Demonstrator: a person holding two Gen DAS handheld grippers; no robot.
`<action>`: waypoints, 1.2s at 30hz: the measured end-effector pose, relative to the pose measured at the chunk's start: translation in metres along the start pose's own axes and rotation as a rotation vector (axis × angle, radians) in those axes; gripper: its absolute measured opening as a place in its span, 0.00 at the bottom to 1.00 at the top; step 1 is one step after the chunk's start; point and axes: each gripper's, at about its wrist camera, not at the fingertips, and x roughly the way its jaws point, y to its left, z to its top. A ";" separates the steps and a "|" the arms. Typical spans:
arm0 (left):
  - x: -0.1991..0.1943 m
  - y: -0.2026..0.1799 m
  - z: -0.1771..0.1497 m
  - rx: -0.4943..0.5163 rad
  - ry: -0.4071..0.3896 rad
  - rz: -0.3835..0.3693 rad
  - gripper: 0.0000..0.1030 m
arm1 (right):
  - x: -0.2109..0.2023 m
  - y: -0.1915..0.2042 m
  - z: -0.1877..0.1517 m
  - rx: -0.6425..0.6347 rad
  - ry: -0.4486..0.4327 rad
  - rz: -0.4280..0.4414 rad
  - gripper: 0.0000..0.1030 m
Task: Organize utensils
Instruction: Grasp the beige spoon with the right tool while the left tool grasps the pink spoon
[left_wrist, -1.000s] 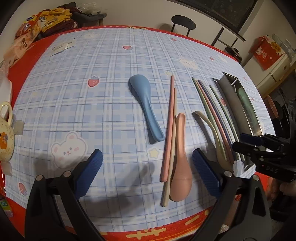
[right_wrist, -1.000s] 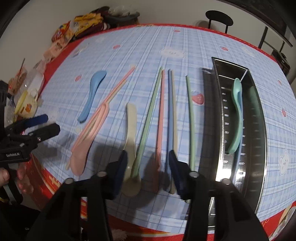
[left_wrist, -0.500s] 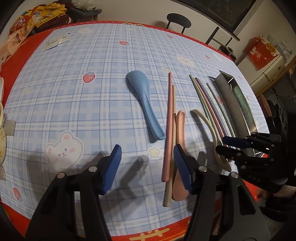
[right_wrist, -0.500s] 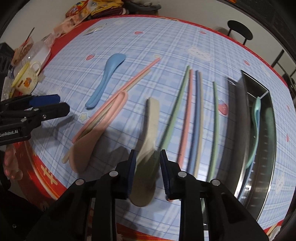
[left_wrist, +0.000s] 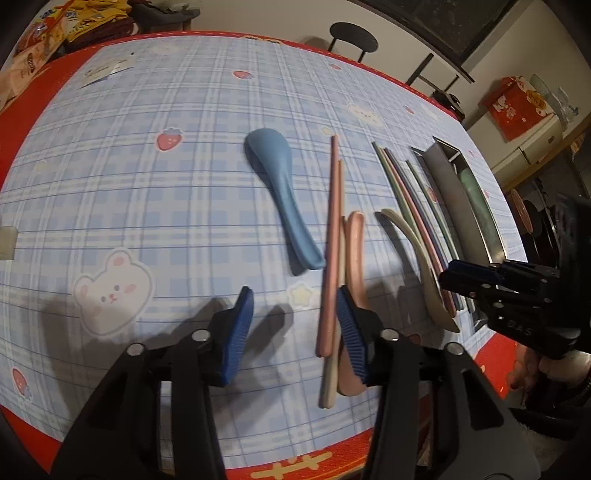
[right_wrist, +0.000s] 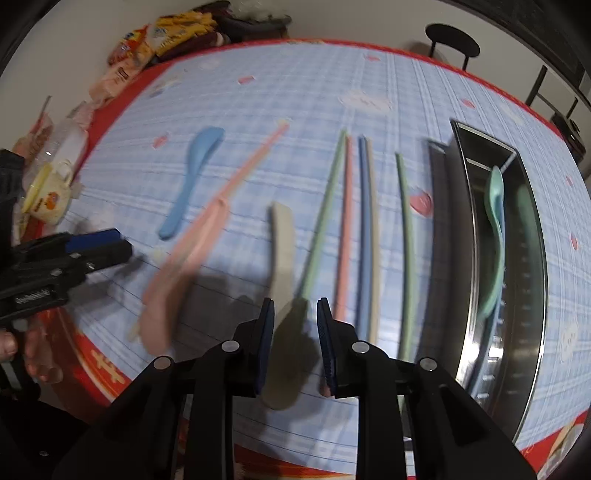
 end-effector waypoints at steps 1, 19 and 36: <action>0.001 -0.004 0.000 0.015 0.003 -0.007 0.37 | 0.002 0.001 -0.002 -0.007 0.009 0.000 0.15; 0.014 -0.047 -0.015 0.155 0.071 -0.111 0.21 | 0.008 0.021 -0.008 -0.077 0.013 0.090 0.12; 0.028 -0.050 -0.021 0.160 0.120 -0.093 0.29 | 0.013 0.030 -0.008 -0.075 0.012 0.173 0.13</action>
